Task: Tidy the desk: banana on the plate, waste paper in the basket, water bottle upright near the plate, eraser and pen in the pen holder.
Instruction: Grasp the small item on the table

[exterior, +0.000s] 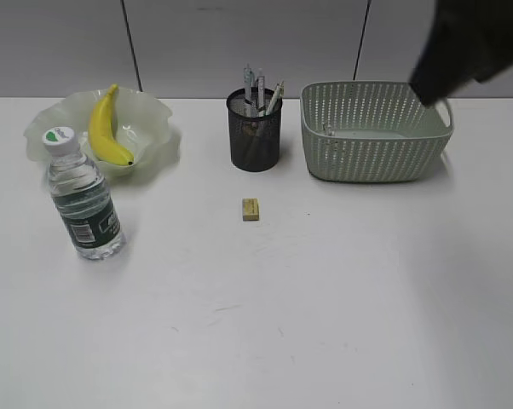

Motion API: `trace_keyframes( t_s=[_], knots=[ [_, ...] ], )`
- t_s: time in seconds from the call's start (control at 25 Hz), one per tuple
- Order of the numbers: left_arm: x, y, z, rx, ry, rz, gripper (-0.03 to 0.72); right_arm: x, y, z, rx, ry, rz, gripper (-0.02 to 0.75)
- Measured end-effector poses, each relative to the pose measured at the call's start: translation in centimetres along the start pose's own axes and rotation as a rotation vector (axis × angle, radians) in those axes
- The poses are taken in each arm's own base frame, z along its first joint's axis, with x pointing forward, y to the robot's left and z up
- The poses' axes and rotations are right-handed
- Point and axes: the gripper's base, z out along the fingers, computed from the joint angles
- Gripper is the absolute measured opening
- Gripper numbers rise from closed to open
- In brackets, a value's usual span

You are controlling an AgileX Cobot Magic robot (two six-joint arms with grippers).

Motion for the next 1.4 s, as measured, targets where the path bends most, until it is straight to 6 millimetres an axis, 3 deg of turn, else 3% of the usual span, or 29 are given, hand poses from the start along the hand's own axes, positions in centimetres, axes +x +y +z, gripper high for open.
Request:
trace_keyframes(
  t_s=[0.4, 0.6, 0.8, 0.96, 1.16, 1.28, 1.4],
  knots=[
    [-1.1, -0.3, -0.1, 0.032, -0.126, 0.0, 0.241, 15.3, 0.2, -2.6, 0.001, 0.02, 0.004, 0.5],
    [-1.4, -0.3, -0.1, 0.038, -0.15, 0.0, 0.241, 22.0, 0.2, -3.0, 0.009, -0.07, -0.004, 0.5],
    [-1.4, -0.4, -0.1, 0.039, -0.152, 0.0, 0.241, 27.6, 0.2, -3.8, 0.017, -0.314, -0.018, 0.5],
    [-1.8, -0.5, -0.2, 0.051, -0.197, 0.0, 0.241, 30.2, 0.3, -5.1, 0.019, -0.534, -0.028, 0.5],
    [-4.0, -1.2, 0.6, 0.097, -0.335, 0.005, 0.241, 30.7, 0.1, -5.4, 0.04, -0.571, -0.021, 0.5],
    [-5.8, -2.2, 3.6, 0.126, -0.286, -0.008, 0.241, 30.7, 0.0, -5.3, 0.054, -0.573, -0.021, 0.5],
    [-7.4, -3.4, 8.3, 0.147, -0.204, -0.03, 0.241, 30.5, -0.1, -5.2, 0.064, -0.595, -0.023, 0.5]
  ],
)
